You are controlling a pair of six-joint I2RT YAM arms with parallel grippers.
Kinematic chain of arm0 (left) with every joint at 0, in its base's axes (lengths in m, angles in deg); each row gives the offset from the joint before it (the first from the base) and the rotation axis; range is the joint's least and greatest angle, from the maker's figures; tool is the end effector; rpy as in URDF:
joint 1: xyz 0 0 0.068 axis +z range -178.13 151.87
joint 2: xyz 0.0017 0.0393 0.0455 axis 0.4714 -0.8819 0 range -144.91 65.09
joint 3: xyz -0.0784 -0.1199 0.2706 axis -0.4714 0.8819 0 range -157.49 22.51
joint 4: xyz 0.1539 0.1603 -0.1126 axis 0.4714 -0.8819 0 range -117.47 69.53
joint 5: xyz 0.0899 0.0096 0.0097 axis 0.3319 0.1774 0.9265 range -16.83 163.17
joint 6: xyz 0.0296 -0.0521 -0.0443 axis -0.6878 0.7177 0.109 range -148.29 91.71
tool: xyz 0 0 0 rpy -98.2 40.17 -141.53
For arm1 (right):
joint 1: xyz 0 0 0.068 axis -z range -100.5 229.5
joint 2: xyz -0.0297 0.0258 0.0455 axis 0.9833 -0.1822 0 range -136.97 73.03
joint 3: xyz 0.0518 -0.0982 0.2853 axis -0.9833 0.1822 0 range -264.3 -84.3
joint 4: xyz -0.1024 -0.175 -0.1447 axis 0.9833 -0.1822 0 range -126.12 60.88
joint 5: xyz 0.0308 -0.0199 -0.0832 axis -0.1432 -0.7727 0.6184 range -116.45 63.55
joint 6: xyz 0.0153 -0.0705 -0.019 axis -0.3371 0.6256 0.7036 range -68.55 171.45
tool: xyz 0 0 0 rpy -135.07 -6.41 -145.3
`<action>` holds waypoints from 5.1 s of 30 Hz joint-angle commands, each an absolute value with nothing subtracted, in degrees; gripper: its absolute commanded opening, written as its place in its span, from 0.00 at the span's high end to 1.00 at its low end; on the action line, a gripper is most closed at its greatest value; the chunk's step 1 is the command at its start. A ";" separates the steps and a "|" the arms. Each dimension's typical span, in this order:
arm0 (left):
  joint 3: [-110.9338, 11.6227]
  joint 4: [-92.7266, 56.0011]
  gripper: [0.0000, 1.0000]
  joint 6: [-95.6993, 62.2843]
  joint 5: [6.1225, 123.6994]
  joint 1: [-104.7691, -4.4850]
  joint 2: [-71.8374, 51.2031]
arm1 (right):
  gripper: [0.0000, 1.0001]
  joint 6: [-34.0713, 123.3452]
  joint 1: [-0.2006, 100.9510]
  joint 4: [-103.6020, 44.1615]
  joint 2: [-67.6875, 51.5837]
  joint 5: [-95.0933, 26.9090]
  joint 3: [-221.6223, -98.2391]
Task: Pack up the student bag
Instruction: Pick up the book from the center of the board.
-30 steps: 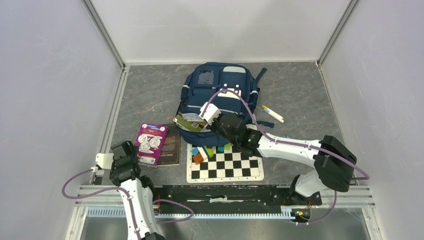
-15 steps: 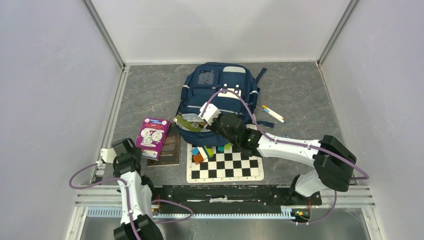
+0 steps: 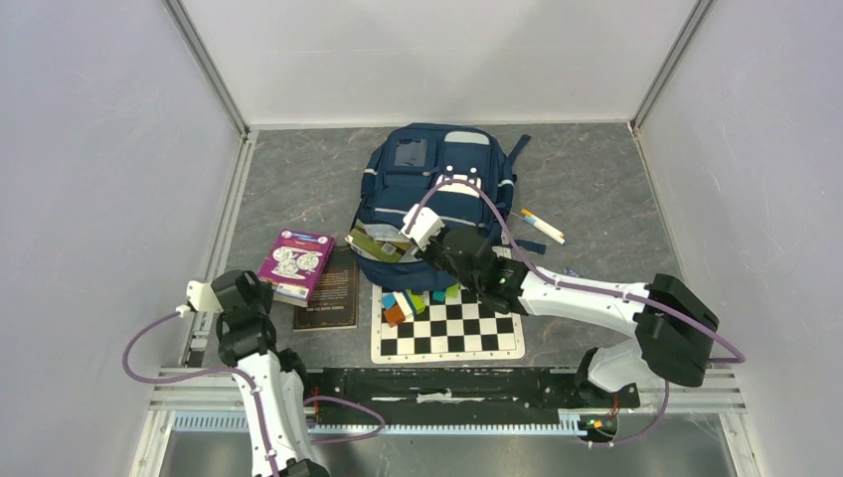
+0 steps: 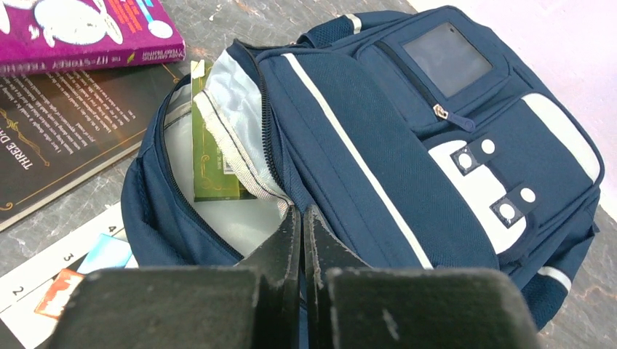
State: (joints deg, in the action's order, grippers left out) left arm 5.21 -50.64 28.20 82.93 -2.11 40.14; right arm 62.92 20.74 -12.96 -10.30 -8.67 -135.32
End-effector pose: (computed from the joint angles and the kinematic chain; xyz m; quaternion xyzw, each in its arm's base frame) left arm 0.0802 0.0509 0.1849 -0.6182 0.6481 -0.0415 0.4429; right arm 0.1935 0.2821 0.2994 -0.3783 0.6995 0.1249 0.5933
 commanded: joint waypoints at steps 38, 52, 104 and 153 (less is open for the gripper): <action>-30.05 -42.17 0.98 28.00 43.05 -6.03 28.89 | 0.02 92.96 12.53 23.08 -0.15 -22.23 -117.96; -29.79 -42.17 0.98 31.06 41.05 -9.29 29.53 | 0.02 107.21 8.73 24.02 -22.21 -15.04 -136.41; -18.39 -34.01 0.00 32.86 43.17 -31.32 28.32 | 1.00 115.15 3.83 30.85 -22.24 15.28 -137.21; -24.74 -47.74 0.98 21.82 75.95 -30.11 31.17 | 0.02 79.37 11.67 -20.13 -4.42 -15.77 -141.53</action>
State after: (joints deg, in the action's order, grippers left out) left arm -19.38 -47.45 26.98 66.45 -30.65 29.06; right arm 90.17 6.36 -9.92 -5.38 -5.22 -137.94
